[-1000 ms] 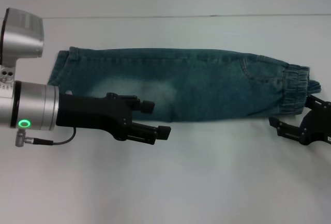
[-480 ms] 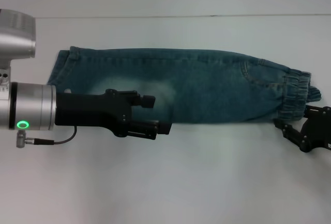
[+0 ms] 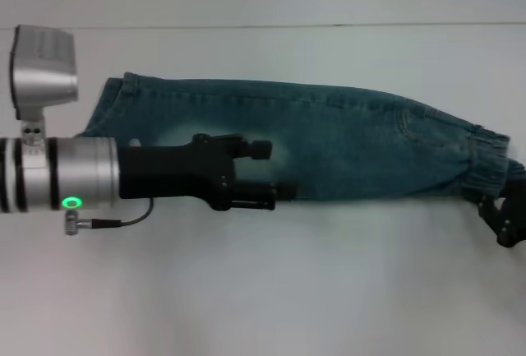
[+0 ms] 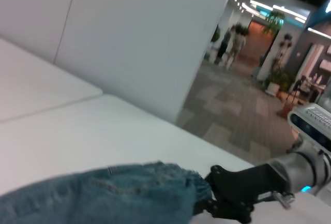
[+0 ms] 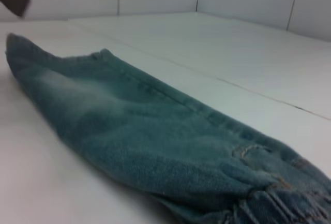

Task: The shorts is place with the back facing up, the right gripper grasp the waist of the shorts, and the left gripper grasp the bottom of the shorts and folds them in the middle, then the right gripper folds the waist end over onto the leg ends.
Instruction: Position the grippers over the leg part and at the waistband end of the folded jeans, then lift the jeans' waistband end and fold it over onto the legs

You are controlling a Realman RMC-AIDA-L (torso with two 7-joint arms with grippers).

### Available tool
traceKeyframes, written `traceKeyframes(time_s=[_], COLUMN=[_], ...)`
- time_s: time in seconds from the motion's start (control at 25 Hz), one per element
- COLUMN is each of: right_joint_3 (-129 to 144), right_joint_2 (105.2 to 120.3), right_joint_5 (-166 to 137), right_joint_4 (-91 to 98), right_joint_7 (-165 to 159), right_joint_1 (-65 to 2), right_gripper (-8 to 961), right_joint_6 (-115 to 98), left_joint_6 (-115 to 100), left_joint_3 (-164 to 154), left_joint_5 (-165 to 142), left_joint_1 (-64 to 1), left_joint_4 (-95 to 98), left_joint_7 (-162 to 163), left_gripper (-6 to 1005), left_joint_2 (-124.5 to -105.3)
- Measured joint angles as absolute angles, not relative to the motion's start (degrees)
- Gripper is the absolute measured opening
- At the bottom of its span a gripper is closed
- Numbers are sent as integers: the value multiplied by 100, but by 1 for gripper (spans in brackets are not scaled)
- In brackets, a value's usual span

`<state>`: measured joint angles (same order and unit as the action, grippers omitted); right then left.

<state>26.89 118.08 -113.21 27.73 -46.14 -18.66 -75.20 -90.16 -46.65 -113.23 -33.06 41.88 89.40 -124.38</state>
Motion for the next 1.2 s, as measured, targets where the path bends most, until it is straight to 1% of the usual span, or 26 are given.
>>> traceKeyframes(time_s=[0.08,0.2,0.28,0.4,0.44,0.52,0.72,0.92,1.16,1.2], right_joint_3=[2707,2731,2737,2737,2733,2730,2737,2769,2888,2917], right_joint_2=[11852,11933,11951,11959,11962,11969,11966,11968,11961,11955], right_joint_5=[-11321,-11352,-11367,-11372,-11372,-11374,-11407,-11659,-11671,-11671], right_joint_4=[3046,3527,3793,4173,4310,4527,4959,5618,6097,6158], right_joint_7=[-4858,-5222,-5473,-5863,-5995,-6232,-6840,-7588,-8122,-8197], right_joint_1=[-1791,-1668,-1603,-1525,-1508,-1487,-1473,-1586,-1799,-1874], right_gripper=[67,60,55,55,55,55,55,54,54,54], right_joint_6=[-7678,-7936,-8165,-8524,-8601,-8719,-8904,-9235,-9428,-9438], left_joint_6=[-8768,-8188,-7758,-7203,-7203,-6730,-6209,-5786,-5448,-5482], left_joint_3=[-4671,-4674,-4682,-4712,-4712,-4678,-4440,-3417,-2829,-2823], left_joint_5=[-11144,-10600,-10118,-9604,-9604,-9271,-8852,-8849,-8875,-8883], left_joint_1=[-3383,-3507,-3631,-3917,-3917,-4323,-4645,-4755,-4856,-4861], left_joint_4=[3817,3075,2483,1654,1654,730,-55,-737,-1382,-1423], left_joint_7=[8593,7836,7342,6726,6726,6062,5373,4706,3859,3837], left_gripper=[890,874,864,756,720,646,455,211,-4,-3], left_joint_2=[-12437,-12451,-12461,-12462,-12462,-12463,-12463,-12462,-12462,-12463])
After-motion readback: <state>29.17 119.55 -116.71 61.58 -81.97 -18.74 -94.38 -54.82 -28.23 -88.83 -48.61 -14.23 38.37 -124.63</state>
